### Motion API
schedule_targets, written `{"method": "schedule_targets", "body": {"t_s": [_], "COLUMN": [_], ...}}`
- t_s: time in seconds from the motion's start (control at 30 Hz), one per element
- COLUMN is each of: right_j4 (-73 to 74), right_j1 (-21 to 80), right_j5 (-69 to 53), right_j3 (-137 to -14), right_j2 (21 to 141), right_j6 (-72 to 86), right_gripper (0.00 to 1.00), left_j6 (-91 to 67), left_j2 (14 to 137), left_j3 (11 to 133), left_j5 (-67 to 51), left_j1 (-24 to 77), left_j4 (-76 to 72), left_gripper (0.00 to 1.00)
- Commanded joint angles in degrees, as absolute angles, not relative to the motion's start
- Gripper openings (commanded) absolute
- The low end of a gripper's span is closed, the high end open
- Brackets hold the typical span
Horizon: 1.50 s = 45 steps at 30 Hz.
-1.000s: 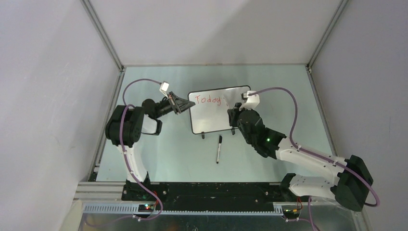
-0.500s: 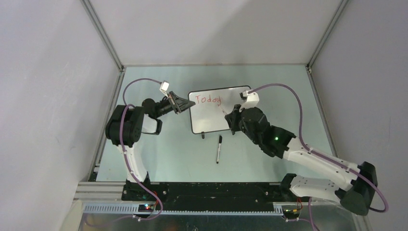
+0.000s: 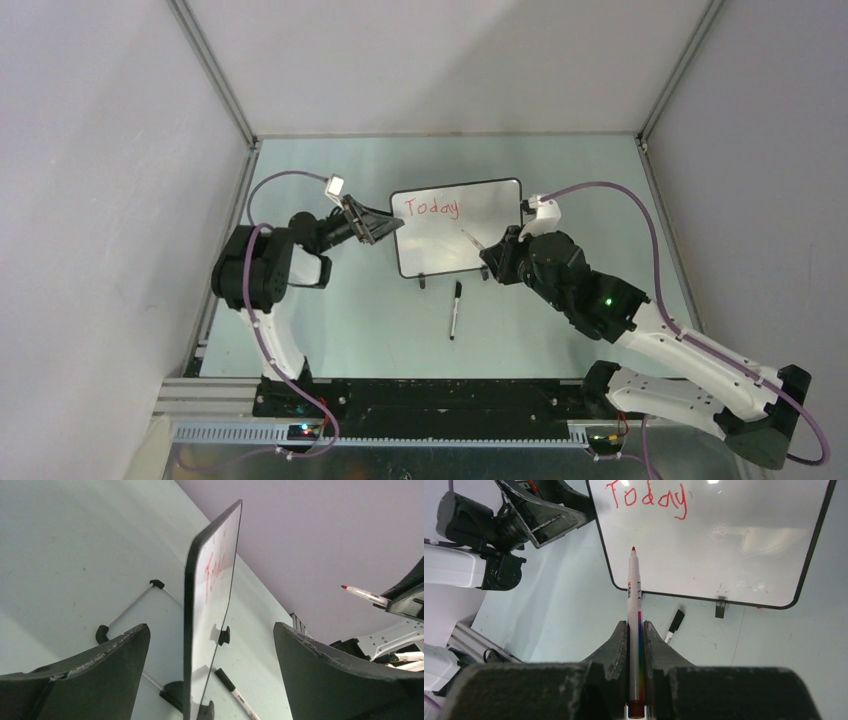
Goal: Write a sentence on the whiteboard
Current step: Put down the whiteboard on the whiteboard stand, then pass from the right arm to the left
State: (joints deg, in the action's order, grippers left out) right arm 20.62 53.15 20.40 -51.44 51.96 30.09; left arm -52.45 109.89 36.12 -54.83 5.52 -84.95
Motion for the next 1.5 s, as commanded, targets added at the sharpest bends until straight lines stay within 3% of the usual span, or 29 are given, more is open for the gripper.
{"method": "schedule_targets", "body": {"t_s": [0.0, 0.43, 0.5, 0.57, 0.6, 0.67, 0.73, 0.87, 1.03, 1.17, 1.47], "right_j4": [22.2, 31.0, 31.4, 31.8, 32.0, 32.9, 34.9, 38.9, 43.3, 47.1, 51.5], "right_j1": [53.3, 52.1, 52.0, 52.0, 51.9, 51.6, 51.2, 50.1, 49.7, 49.9, 53.0], "right_j5": [16.9, 11.7, 11.5, 11.4, 11.4, 11.4, 11.4, 8.8, 6.7, 4.5, 4.2], "right_j3": [-52.2, -60.2, -60.9, -61.3, -61.5, -62.4, -63.5, -66.9, -72.1, -77.5, -82.4], "right_j2": [50.7, 54.0, 54.0, 53.9, 53.9, 54.0, 54.3, 55.6, 57.8, 60.8, 67.1], "right_j6": [30.6, 30.3, 30.2, 30.1, 30.0, 29.9, 29.7, 29.0, 28.1, 27.8, 27.8], "right_gripper": [0.0, 0.0, 0.0, 0.0, 0.0, 0.0, 0.0, 0.0, 0.0, 0.0, 0.0], "left_j6": [-51.1, -57.9, -52.6, -39.1, -26.6, -9.4, -1.6, 1.6, 2.0, 10.5, 19.7], "left_j2": [101.8, 79.9, 72.0, 63.2, 60.0, 51.4, 45.2, 38.3, 42.6, 44.2, 46.0], "left_j3": [31.8, 20.8, 20.7, 22.2, 24.9, 28.4, 28.2, 23.8, 23.9, 27.0, 30.5], "left_j5": [-54.2, -54.4, -53.3, -49.1, -41.9, -26.3, -17.9, -20.0, -27.5, -18.5, -9.3], "left_j1": [3.5, 4.4, 6.0, 8.7, 12.2, 21.3, 27.3, 28.8, 30.7, 38.3, 45.6], "left_j4": [-88.1, -85.1, -75.6, -56.1, -38.2, -17.4, -12.2, -17.8, -23.5, -19.7, -15.9], "left_gripper": [0.99, 0.98, 0.98, 0.98, 0.99, 0.99, 0.98, 0.99, 0.96, 0.96, 0.99]}}
